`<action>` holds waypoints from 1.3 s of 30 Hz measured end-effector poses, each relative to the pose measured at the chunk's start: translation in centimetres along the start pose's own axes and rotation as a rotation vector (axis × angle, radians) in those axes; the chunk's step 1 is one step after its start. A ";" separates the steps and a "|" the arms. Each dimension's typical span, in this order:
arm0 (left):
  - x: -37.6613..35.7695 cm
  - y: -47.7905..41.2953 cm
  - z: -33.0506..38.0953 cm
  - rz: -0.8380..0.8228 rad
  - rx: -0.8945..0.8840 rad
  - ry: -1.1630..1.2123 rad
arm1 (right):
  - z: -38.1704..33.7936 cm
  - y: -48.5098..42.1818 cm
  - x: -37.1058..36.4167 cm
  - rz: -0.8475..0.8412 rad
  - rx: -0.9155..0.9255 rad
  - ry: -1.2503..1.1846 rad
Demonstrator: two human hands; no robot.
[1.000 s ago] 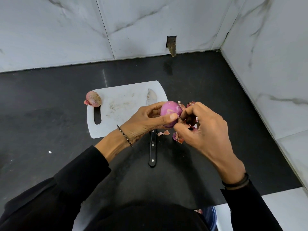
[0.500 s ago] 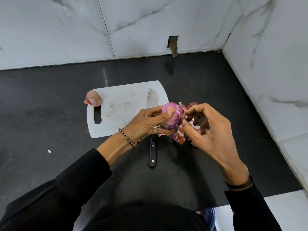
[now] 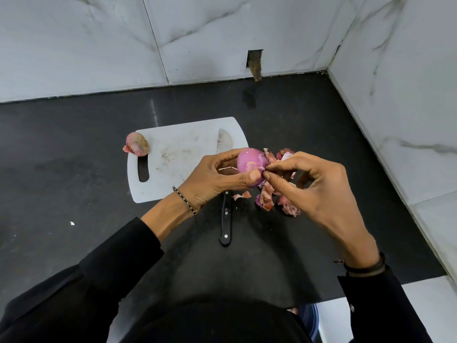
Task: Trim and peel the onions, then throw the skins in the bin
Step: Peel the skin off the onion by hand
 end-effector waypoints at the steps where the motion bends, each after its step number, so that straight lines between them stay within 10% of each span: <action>1: 0.0 0.1 0.3 0.000 -0.021 -0.035 | 0.3 -0.1 -0.2 -0.033 -0.033 -0.016; 25: -1.2 0.8 1.0 0.111 0.322 -0.068 | -2.2 -1.2 -2.6 -0.020 0.470 0.487; 39: -1.0 0.2 0.1 0.044 0.439 0.144 | 0.9 -0.2 0.4 0.188 -0.015 0.045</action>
Point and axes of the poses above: each hand's wrist, its own y-axis away from the middle knuckle, its own x-axis out of the back of the hand, z = x × y, the point moved 7 cm from there along -y, towards the middle knuckle, and after that the axes turned 2 degrees about -y, right-handed, at the moved point
